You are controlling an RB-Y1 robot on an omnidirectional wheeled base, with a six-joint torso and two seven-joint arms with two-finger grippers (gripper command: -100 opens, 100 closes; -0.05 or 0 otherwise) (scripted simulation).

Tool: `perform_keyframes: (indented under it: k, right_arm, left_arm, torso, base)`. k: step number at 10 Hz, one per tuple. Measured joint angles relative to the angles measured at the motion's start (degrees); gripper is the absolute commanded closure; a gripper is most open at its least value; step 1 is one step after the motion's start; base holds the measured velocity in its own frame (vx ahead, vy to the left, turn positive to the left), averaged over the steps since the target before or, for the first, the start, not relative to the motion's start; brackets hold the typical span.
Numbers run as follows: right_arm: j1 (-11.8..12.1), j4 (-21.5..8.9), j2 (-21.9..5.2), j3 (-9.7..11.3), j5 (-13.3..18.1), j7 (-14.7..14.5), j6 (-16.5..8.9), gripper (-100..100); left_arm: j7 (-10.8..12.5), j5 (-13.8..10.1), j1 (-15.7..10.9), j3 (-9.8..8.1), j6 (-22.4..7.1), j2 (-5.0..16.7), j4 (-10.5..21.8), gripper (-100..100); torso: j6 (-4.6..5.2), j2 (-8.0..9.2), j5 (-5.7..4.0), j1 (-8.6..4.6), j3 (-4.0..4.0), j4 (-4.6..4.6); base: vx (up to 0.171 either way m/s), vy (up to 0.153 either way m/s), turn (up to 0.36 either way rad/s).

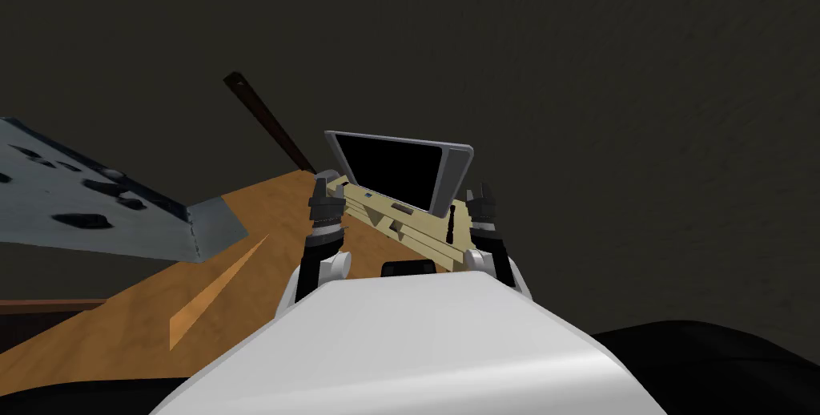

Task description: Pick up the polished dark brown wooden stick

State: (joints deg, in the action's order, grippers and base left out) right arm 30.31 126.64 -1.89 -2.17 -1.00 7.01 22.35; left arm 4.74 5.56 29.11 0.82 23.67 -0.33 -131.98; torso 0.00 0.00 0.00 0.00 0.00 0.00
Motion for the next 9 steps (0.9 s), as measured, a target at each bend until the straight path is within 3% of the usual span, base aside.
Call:
perform_keyframes:
  k: [4, 7, 9]
  right_arm:
    - [1.1, -2.6, -5.4, 3.2, 1.8, -4.1, -1.9, -100]
    - [1.3, -7.7, -10.1, 6.7, 3.9, -8.8, -3.2, -100]
    - [2.3, -9.7, -13.7, 9.6, 5.6, -12.1, -5.7, -100]
  left_arm:
    - [0.0, 0.0, 0.0, 0.01, 0.0, 0.0, 0.0, 0]
    - [0.0, 0.0, 0.0, 0.01, 0.0, 0.0, 0.0, 0]
    - [0.0, 0.0, 0.0, 0.01, 0.0, 0.0, 0.0, 0]
  torso:
    - [-0.01, 0.06, 0.04, 0.16, 0.03, 0.01]
    - [-0.02, 0.07, 0.06, 0.27, 0.04, 0.01]
    - [-0.02, 0.16, 0.08, 0.35, 0.09, 0.03]
  base:
    - [-0.016, 0.044, 0.132]
    - [-0.025, 0.079, 0.161]
    - [-0.031, 0.078, 0.141]
